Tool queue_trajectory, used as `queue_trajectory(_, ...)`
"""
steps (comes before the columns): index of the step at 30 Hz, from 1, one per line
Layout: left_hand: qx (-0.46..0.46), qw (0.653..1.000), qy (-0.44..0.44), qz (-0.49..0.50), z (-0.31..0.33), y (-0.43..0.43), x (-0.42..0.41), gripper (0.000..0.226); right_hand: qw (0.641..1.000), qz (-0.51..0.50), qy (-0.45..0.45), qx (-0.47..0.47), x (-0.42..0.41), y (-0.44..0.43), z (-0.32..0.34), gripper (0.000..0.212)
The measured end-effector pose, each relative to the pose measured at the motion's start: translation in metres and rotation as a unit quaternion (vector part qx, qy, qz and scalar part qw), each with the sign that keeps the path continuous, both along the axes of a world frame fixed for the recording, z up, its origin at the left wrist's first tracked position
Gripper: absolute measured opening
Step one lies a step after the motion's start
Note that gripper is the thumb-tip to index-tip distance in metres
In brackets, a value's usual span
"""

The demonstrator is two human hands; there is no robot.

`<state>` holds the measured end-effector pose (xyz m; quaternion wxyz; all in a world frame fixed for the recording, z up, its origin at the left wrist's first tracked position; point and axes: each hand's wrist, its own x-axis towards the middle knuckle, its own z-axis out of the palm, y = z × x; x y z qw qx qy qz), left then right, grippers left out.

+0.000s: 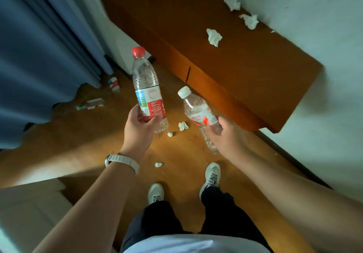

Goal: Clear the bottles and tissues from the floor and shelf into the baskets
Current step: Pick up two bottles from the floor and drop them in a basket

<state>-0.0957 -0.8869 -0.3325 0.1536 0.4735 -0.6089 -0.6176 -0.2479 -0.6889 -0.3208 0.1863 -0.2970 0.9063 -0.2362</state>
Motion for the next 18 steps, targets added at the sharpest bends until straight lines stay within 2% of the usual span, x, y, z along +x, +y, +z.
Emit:
queue_trajectory(5, 0.047, 0.995, 0.06, -0.066, 0.044, 0.013, 0.011, 0.053, 0.992, -0.106, -0.055, -0.025, 0.032, 0.014, 0.058, 0.034)
queue_trajectory(7, 0.043, 0.991, 0.068, -0.109, 0.058, 0.019, 0.012, 0.045, 0.981, -0.166, -0.082, -0.05, 0.049, 0.026, 0.076, 0.038)
queue_trajectory(10, 0.03, 0.983, 0.067, -0.171, 0.076, 0.032, 0.01, 0.046, 0.964, -0.235, -0.098, -0.079, 0.073, 0.048, 0.099, 0.048)
queue_trajectory(14, 0.023, 0.964, 0.068, -0.258, 0.1, 0.066, 0.008, 0.037, 0.936, -0.322, -0.083, -0.118, 0.096, 0.093, 0.126, 0.046)
queue_trajectory(18, 0.005, 0.947, 0.069, -0.313, 0.119, 0.112, 0.004, 0.053, 0.898, -0.4, -0.067, -0.169, 0.114, 0.151, 0.143, 0.037)
